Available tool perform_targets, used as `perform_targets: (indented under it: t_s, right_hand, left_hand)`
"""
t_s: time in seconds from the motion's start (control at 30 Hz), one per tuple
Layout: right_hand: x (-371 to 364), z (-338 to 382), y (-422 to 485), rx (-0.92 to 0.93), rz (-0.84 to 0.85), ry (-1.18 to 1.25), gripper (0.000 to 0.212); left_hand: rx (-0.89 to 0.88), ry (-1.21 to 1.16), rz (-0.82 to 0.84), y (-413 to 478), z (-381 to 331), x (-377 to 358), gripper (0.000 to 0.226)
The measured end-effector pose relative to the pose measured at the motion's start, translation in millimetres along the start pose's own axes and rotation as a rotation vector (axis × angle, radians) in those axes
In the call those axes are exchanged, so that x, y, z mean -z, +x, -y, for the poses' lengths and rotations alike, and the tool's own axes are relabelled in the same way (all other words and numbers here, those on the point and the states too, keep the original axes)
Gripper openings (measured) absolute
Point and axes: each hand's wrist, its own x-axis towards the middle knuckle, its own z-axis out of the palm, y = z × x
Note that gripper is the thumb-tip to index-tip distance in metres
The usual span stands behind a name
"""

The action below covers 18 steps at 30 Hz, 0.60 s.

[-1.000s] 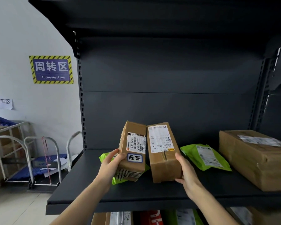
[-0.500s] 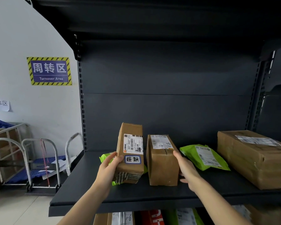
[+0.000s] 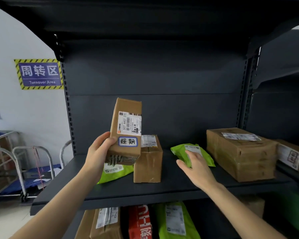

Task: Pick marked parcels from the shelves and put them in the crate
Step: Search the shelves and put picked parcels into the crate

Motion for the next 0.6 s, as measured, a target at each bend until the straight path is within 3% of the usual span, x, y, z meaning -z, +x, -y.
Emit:
perform_targets:
  t_s: [0.1,0.3,0.47,0.6]
  right_hand:
    - [21,-30,0,0.040,0.052,-0.006,0.064]
    - [61,-98,6,0.082,0.122,-0.047,0.059]
    - [73,-132,11,0.082,0.212,-0.003,0.057]
    - [67,-148,18,0.104,0.234,-0.010,0.062]
  left_hand:
    - [-0.031,0.018,0.011,-14,-5,-41,0.060]
    - [0.018,-0.043,0.017,-40,22,-142,0.029]
    - [0.141,-0.035,-0.012,-49,58,-193,0.052]
    - [0.220,-0.001,-0.083,-47,78,-208,0.045]
